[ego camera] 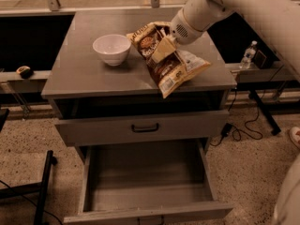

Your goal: Place brown chip bag into middle drawer

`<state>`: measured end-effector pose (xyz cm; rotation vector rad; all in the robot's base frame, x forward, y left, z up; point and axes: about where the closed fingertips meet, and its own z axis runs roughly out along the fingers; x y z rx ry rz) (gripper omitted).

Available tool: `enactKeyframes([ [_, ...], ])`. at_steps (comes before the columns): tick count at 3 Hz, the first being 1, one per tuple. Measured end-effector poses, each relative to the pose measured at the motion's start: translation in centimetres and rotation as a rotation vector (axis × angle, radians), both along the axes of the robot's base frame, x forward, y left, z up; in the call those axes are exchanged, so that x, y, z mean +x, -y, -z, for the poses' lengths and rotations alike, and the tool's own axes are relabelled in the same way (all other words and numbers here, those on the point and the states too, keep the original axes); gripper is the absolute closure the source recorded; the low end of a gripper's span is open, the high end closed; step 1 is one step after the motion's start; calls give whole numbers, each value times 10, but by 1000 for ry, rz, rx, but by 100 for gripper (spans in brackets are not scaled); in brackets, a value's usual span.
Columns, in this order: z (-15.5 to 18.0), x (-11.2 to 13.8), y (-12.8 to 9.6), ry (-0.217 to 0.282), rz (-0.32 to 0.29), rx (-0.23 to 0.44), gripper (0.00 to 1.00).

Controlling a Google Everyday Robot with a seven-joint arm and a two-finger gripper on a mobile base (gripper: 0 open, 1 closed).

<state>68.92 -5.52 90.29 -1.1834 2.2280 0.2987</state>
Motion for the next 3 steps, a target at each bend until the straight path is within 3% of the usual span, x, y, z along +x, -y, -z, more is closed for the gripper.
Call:
enactKeyframes([
  [1,-16,-35,-3,37,-79,103,73],
  [2,-33,-79,18,149,-94,184,96],
  [3,-30,-124,54,205,-116,218,100],
])
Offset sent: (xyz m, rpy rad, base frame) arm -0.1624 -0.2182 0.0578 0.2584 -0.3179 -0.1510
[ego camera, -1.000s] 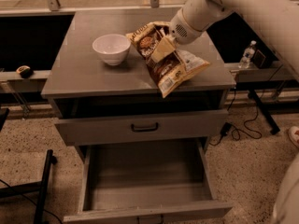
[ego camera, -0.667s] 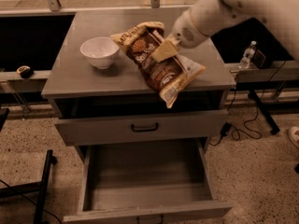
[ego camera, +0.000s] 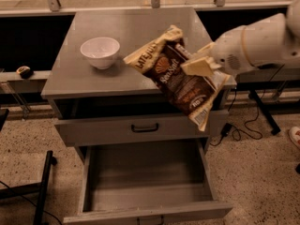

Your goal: Place brown chip bag into middle drawer

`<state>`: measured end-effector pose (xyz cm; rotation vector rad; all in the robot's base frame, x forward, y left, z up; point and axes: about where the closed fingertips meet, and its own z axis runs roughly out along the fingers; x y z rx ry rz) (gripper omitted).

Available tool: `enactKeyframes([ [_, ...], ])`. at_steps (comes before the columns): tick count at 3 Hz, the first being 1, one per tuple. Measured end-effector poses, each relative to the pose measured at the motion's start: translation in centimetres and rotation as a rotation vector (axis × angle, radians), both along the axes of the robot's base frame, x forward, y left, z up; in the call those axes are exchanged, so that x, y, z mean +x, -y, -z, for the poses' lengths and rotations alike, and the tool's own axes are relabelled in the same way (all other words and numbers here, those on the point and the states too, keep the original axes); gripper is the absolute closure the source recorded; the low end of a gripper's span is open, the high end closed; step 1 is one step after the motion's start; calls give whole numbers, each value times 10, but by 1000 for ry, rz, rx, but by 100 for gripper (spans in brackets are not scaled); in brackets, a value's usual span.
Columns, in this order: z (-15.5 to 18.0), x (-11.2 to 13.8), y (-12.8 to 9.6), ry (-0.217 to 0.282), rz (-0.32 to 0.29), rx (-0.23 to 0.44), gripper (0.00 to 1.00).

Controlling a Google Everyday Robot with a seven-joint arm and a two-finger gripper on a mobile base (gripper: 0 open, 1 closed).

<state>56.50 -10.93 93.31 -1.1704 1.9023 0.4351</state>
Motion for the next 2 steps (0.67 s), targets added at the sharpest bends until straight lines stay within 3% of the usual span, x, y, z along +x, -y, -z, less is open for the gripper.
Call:
enactKeyframes([
  [1,17,-39,27,15,-17,-70,100],
  [2,26,-42,27,10,-28,-97,100],
])
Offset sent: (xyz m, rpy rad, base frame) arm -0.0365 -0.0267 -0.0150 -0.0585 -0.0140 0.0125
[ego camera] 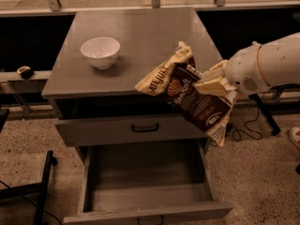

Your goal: Place brown chip bag into middle drawer

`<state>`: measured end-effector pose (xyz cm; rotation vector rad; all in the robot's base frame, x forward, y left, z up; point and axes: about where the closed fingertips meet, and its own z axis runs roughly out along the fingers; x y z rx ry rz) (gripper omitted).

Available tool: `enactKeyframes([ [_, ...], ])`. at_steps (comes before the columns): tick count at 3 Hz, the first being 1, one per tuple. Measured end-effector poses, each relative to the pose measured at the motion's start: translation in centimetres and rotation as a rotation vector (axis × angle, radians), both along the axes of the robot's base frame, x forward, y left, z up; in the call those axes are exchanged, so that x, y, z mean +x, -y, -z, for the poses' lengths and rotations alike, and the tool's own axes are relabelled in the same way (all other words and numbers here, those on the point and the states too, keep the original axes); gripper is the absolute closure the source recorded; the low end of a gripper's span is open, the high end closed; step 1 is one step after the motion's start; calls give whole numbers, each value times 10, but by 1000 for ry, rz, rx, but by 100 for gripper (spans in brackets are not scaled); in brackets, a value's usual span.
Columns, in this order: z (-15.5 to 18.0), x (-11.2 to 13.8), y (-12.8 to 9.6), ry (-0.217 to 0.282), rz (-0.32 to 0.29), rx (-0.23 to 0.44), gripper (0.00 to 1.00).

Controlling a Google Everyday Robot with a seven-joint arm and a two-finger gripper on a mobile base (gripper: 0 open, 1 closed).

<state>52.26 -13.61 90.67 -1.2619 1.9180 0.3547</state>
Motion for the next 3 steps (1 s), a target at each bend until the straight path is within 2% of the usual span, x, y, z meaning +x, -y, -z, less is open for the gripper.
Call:
enactKeyframes([
  [1,5,1,-3,-14,-13,18,100],
  [2,34,-12,-10,40,-51,-14,100],
  [3,110,-45,-15,64,-154,-88,100],
])
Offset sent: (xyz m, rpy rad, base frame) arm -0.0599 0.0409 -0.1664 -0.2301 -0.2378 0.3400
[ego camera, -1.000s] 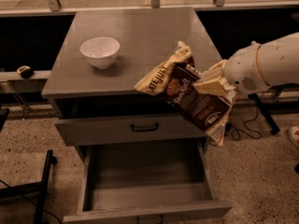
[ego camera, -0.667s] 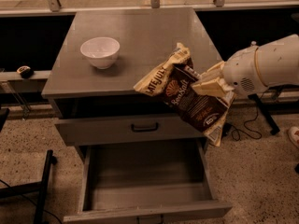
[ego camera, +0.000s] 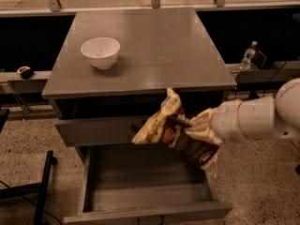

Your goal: Place brown chip bag into middle drawer

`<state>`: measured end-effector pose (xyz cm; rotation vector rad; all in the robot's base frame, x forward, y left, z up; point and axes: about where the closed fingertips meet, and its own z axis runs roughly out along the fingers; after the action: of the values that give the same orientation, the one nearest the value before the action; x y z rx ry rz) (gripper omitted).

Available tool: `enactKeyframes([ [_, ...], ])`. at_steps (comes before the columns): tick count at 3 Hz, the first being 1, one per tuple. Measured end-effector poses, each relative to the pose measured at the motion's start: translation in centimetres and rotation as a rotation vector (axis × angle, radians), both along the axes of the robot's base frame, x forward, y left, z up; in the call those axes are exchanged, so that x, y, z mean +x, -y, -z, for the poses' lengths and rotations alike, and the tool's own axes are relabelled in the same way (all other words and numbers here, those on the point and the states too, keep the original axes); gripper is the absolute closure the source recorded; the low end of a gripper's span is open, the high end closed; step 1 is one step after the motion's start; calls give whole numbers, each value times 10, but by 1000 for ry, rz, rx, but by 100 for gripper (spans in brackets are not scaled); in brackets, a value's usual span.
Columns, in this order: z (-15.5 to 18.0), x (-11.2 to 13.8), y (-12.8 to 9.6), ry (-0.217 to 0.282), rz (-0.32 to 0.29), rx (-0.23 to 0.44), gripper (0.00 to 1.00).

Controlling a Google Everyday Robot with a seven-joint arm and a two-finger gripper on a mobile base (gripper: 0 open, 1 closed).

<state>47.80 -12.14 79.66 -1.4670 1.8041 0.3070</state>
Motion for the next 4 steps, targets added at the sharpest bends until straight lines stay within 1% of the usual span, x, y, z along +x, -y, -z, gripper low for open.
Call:
enactKeyframes([
  [1,29,-13,14,35,-97,-173,100],
  [2,57,-3,-7,-13,-151,-134,100],
  [3,126,-6,-43,-15,-221,-37,100],
  [4,184,-13,-100,15,-323,-14,73],
])
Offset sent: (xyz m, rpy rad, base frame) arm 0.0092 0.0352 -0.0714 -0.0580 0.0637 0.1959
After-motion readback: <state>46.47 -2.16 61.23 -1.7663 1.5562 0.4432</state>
